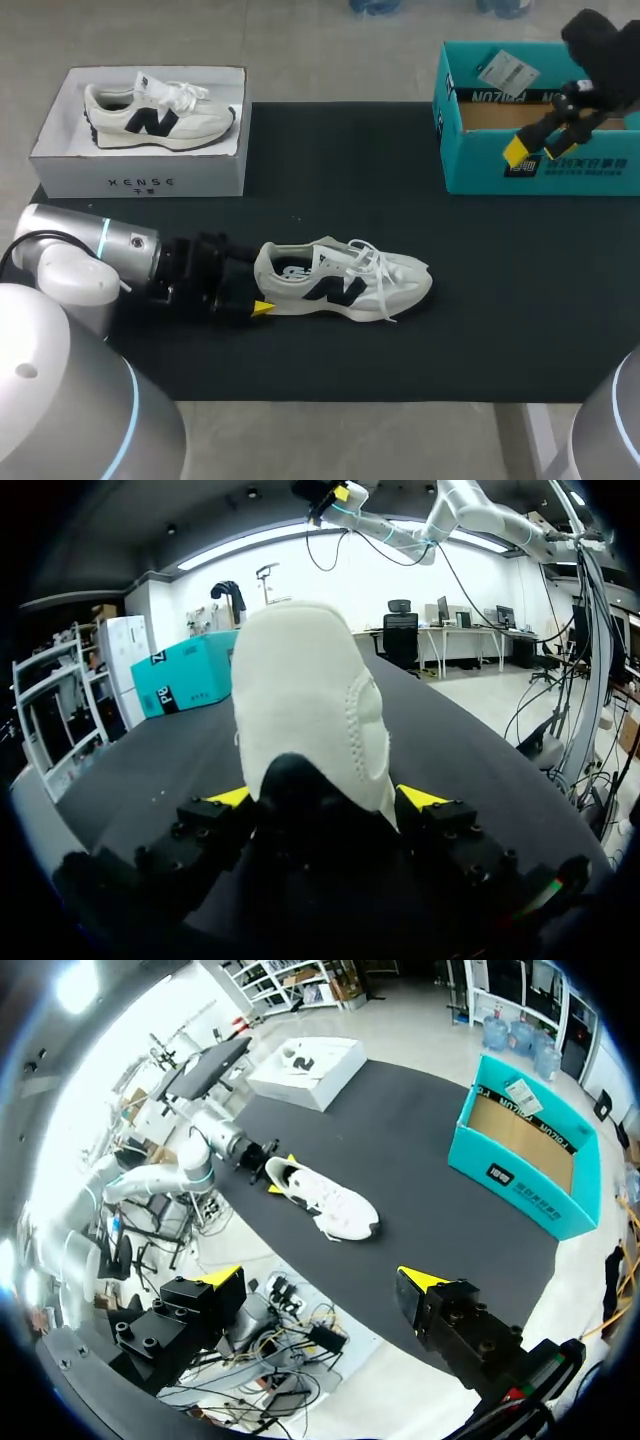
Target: Take the shoe out of the shoebox, open the shoe tongue, remove and reinsert the insole, then place the shoe into the shoebox
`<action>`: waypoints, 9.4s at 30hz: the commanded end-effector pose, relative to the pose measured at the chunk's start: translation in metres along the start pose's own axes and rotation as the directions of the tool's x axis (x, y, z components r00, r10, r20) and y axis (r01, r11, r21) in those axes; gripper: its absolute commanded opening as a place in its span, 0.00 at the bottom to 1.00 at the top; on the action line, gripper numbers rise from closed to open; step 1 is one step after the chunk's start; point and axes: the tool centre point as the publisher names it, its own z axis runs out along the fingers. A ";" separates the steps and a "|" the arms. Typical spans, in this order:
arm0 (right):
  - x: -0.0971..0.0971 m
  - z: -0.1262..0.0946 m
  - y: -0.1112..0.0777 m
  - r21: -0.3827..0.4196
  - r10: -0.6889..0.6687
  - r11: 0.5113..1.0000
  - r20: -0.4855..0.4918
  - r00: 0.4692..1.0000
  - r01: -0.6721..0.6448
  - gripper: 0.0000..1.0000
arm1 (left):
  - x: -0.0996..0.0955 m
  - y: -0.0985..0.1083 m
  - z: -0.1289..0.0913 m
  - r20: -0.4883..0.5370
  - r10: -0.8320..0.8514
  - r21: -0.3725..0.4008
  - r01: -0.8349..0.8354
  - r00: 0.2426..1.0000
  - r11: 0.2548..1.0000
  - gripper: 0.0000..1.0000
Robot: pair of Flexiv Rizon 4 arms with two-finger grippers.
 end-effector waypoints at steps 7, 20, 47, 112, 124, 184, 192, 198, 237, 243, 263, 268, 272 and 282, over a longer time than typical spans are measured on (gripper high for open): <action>0.056 0.091 0.106 0.254 0.210 0.931 0.210 0.955 -0.261 1.00 | 0.003 0.002 0.004 0.003 0.001 0.000 -0.001 1.000 1.000 0.00; 0.086 0.183 0.117 0.303 0.320 0.873 0.238 0.917 -0.383 1.00 | 0.003 0.002 0.004 0.003 0.001 0.000 -0.001 1.000 1.000 0.00; 0.096 0.220 0.115 0.284 0.499 0.702 0.458 0.736 -0.653 1.00 | 0.003 0.002 0.004 0.003 0.001 0.000 -0.001 1.000 1.000 0.00; 0.040 0.347 0.080 0.081 0.378 0.795 0.709 0.595 -0.601 1.00 | 0.003 0.002 0.004 0.003 0.001 0.000 -0.001 1.000 1.000 0.00; 0.031 0.357 0.056 0.095 0.389 0.775 0.707 0.590 -0.624 1.00 | 0.003 0.002 0.004 0.003 0.001 0.000 -0.001 1.000 1.000 0.00; -0.003 0.272 0.022 -0.040 0.609 0.686 0.578 0.543 -0.727 0.00 | 0.003 0.002 0.004 0.003 0.001 0.000 -0.001 1.000 1.000 0.00; 0.013 0.251 0.041 0.122 0.461 0.801 0.499 0.734 -0.586 1.00 | 0.003 0.002 0.004 0.003 0.001 0.000 -0.001 1.000 1.000 0.00; 0.027 0.218 0.057 0.339 0.153 0.903 0.324 0.934 -0.266 1.00 | 0.003 0.002 0.004 0.003 0.001 0.000 -0.001 1.000 1.000 0.00; 0.075 0.244 0.094 0.560 -0.746 0.182 -0.456 0.485 0.808 0.00 | 0.003 0.002 0.004 0.003 0.001 0.000 -0.001 1.000 1.000 0.00; 0.077 0.255 0.090 0.558 -0.745 0.199 -0.448 0.494 0.806 0.00 | 0.003 0.002 0.004 0.003 0.001 0.000 -0.001 1.000 1.000 0.00; 0.070 0.277 0.084 0.652 -0.675 0.453 -0.196 0.711 0.609 0.00 | 0.003 0.002 0.004 0.003 0.001 0.000 -0.001 1.000 1.000 0.00; 0.064 0.290 0.085 0.636 -0.665 0.473 -0.196 0.720 0.610 0.00 | 0.003 0.002 0.004 0.003 0.001 0.000 -0.001 1.000 1.000 0.00; 0.058 0.297 0.083 0.628 -0.657 0.493 -0.185 0.730 0.603 0.00 | 0.003 0.002 0.004 0.003 0.001 0.000 -0.001 1.000 1.000 0.00; 0.044 0.317 0.074 0.607 -0.655 0.537 -0.138 0.743 0.586 0.00 | 0.003 0.002 0.004 0.003 0.001 0.000 -0.001 1.000 1.000 0.00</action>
